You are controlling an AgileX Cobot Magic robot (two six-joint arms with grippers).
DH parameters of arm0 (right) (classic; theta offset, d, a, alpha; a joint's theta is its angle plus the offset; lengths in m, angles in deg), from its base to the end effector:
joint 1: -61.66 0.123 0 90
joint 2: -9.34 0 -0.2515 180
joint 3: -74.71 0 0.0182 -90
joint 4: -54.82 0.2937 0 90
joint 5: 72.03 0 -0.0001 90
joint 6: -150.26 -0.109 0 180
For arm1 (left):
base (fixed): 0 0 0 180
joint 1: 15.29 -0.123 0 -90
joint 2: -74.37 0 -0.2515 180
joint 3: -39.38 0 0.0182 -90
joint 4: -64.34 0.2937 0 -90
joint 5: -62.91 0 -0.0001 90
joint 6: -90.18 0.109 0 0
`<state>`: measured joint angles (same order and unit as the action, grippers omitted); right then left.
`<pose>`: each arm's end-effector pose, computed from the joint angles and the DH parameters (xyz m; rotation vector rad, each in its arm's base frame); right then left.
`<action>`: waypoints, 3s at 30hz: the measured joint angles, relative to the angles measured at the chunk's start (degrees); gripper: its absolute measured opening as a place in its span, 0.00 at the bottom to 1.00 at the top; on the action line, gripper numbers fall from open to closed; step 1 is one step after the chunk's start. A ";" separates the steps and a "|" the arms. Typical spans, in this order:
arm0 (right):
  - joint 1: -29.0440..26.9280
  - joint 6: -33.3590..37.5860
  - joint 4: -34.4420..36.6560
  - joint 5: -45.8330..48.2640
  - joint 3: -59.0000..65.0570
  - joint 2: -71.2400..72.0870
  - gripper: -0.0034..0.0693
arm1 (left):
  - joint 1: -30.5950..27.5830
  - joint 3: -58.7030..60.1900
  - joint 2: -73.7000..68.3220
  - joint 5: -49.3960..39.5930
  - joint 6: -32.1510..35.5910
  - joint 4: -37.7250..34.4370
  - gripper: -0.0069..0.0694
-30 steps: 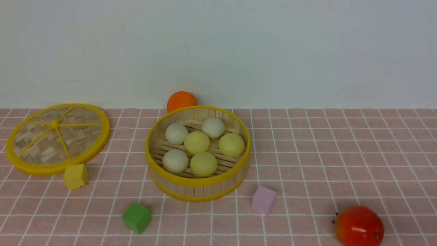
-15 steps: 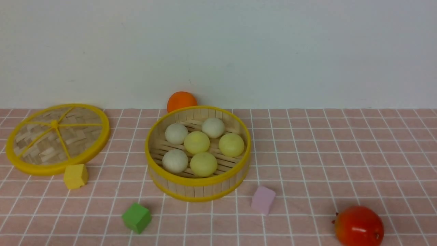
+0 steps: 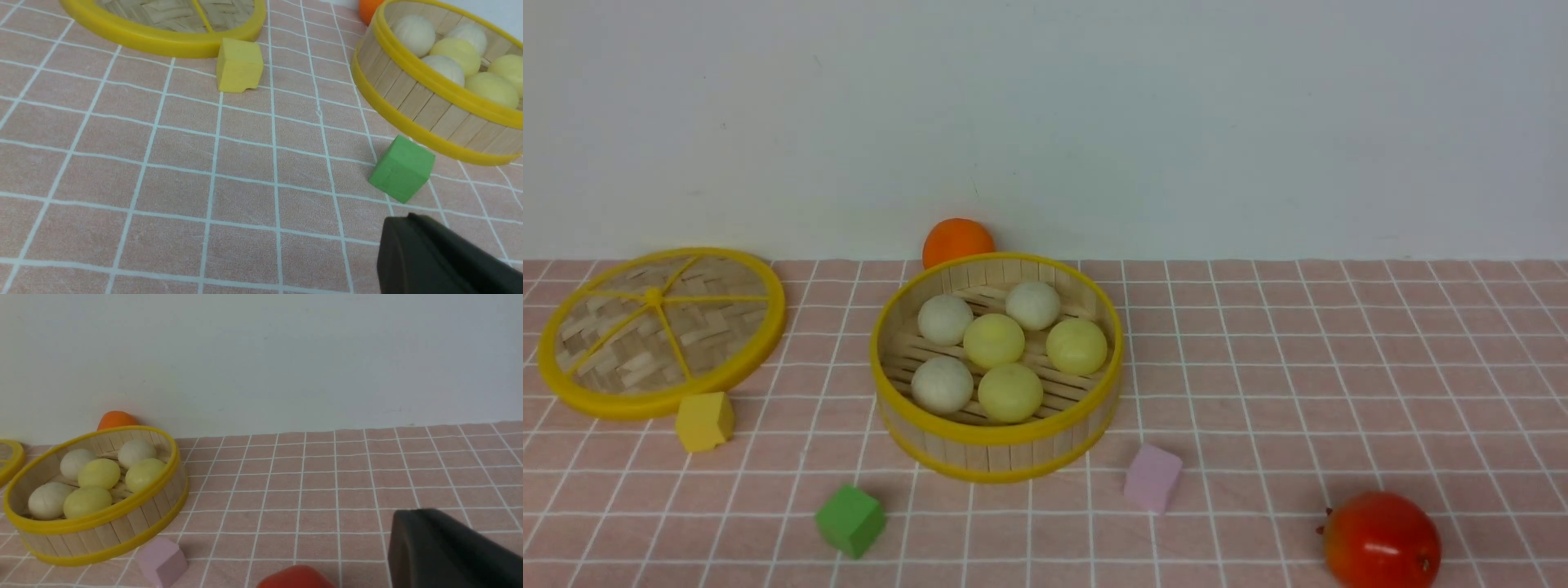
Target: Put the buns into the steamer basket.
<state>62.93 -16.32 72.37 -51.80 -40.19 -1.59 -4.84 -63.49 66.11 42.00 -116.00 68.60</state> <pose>0.1413 0.0145 0.2490 -0.0525 1.6655 0.1448 0.1451 -0.0238 0.1703 -0.2100 1.8588 -0.3706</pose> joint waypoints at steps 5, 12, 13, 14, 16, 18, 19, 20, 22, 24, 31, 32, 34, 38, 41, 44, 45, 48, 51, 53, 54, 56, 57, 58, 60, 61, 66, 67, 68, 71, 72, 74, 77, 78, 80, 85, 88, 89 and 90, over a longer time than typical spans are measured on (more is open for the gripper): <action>-0.25 0.19 -5.62 -1.62 0.00 0.00 0.10 | 0.00 0.00 0.00 0.00 0.00 0.00 0.11; -6.73 -2.23 -11.15 -0.38 2.18 1.53 0.11 | 0.00 0.00 0.00 0.00 -0.05 0.00 0.11; -7.68 -3.36 -11.19 -0.31 3.50 2.20 0.11 | 0.00 0.00 0.00 0.00 -0.05 0.00 0.11; -8.28 -4.19 -11.19 -0.31 4.74 2.54 0.12 | 0.00 0.00 0.00 0.00 -0.05 0.00 0.11; -9.07 -5.87 -11.36 -0.31 8.95 2.82 0.12 | 0.00 0.00 0.00 0.00 -0.05 0.00 0.11; -9.15 -6.57 -11.43 0.98 11.72 2.82 0.12 | 0.00 0.00 0.00 0.05 -0.05 0.00 0.11; -9.15 -6.75 -11.57 2.17 12.03 2.82 0.12 | 0.00 0.00 0.00 0.05 -0.05 0.00 0.11; -9.15 -6.91 -11.82 2.77 12.25 2.82 0.12 | 0.00 0.00 0.00 0.05 -0.05 0.00 0.11; -9.15 -7.01 -11.97 2.77 12.25 2.82 0.13 | 0.00 0.00 0.00 0.05 -0.05 0.00 0.11; -9.15 -7.09 -12.02 2.82 12.25 2.82 0.13 | 0.00 0.00 0.00 0.05 -0.05 0.00 0.11; -9.15 -7.09 -12.09 2.82 12.25 2.82 0.14 | 0.00 0.00 0.00 0.05 -0.05 0.00 0.12; -9.15 -7.09 -12.09 2.82 12.25 2.82 0.14 | 0.00 0.00 0.00 0.05 -0.05 0.00 0.12; -9.15 -7.13 -12.09 2.82 12.25 2.82 0.14 | 0.00 0.00 0.00 0.05 -0.05 0.00 0.12; -9.15 -7.13 -12.09 2.82 12.25 2.82 0.15 | 0.00 0.00 0.00 0.05 -0.05 0.00 0.12; -9.15 -7.13 -12.09 2.82 12.25 2.82 0.15 | -0.12 0.00 0.00 0.05 -0.05 0.00 0.12; -9.15 -7.13 -12.10 2.82 12.25 2.82 0.16 | -1.61 0.00 0.00 0.05 -0.05 0.00 0.12; -9.15 -7.13 -12.10 2.82 12.25 2.82 0.16 | -2.21 0.00 0.00 0.05 -0.05 0.00 0.12; -9.15 -7.13 -12.04 2.82 12.25 2.82 0.17 | -3.30 0.00 0.00 0.05 -0.05 0.00 0.12; -9.15 -7.13 -12.04 2.82 12.25 2.82 0.17 | -3.40 0.00 0.00 0.05 -0.05 0.00 0.12; -9.15 -7.13 -12.04 2.82 12.25 2.82 0.18 | -3.40 0.00 0.00 0.05 -0.05 0.00 0.12; -9.15 -7.13 -12.10 2.82 12.25 2.82 0.18 | -3.40 0.00 0.00 0.05 -0.05 0.00 0.12; -9.15 -7.13 -12.10 2.82 12.25 2.82 0.18 | -3.40 0.00 0.00 0.05 -0.05 0.00 0.12; -9.15 -7.13 -12.10 2.82 12.25 2.82 0.18 | -3.40 0.00 0.00 0.05 -0.05 0.00 0.12; -9.15 -7.13 -12.10 2.82 12.25 2.82 0.18 | -3.40 0.00 0.00 0.05 -0.05 0.00 0.12; -9.15 -7.13 -12.10 2.82 12.25 2.82 0.19 | -3.74 0.00 0.00 0.05 -0.05 0.00 0.12; -9.15 -7.13 -12.10 2.82 12.25 2.82 0.19 | -3.82 0.00 0.00 0.05 -0.05 0.00 0.12; -9.15 -7.13 -12.10 2.82 12.25 2.82 0.19 | -7.78 0.00 0.00 0.05 -0.05 0.00 0.13; -9.15 -7.13 -12.10 2.82 12.25 2.82 0.19 | -8.43 0.00 0.00 0.05 -0.05 0.00 0.13; -9.15 -7.19 -12.10 2.82 12.25 2.82 0.19 | -8.65 0.00 0.00 0.05 -0.05 0.00 0.13; -9.15 -7.19 -12.10 2.82 12.25 2.82 0.20 | -9.01 0.00 0.00 0.05 -0.05 0.00 0.14; -9.15 -7.19 -12.10 2.82 12.25 2.82 0.20 | -9.01 0.00 0.00 0.05 -0.05 0.00 0.14; -9.15 -7.19 -12.10 2.82 12.25 2.82 0.20 | -9.01 0.00 0.00 0.05 -0.05 0.00 0.14; -9.15 -7.19 -12.10 2.82 12.25 2.82 0.21 | -9.01 0.00 0.00 0.05 -0.05 0.00 0.14; -9.15 -7.19 -12.10 2.82 12.25 2.82 0.21 | -9.01 0.00 0.00 0.05 -0.05 0.00 0.15; -9.15 -7.19 -12.10 2.82 12.25 2.82 0.21 | -9.01 0.00 0.00 0.05 -0.05 0.00 0.14; -9.15 -7.19 -12.15 2.82 12.25 2.82 0.21 | -9.01 0.00 0.00 0.05 -0.05 0.00 0.14; -9.15 -7.19 -12.15 2.82 12.25 2.82 0.22 | -9.01 0.00 0.00 0.05 -0.05 0.00 0.15; -9.15 -7.19 -12.15 2.82 12.25 2.82 0.22 | -9.01 0.00 0.00 0.05 -0.05 0.00 0.15; -9.15 -7.19 -12.15 2.82 12.25 2.82 0.22 | -9.01 0.00 0.00 0.05 -0.05 0.00 0.15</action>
<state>53.78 -23.52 60.22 -48.98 -27.95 1.23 -13.85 -63.49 66.11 42.05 -116.05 68.60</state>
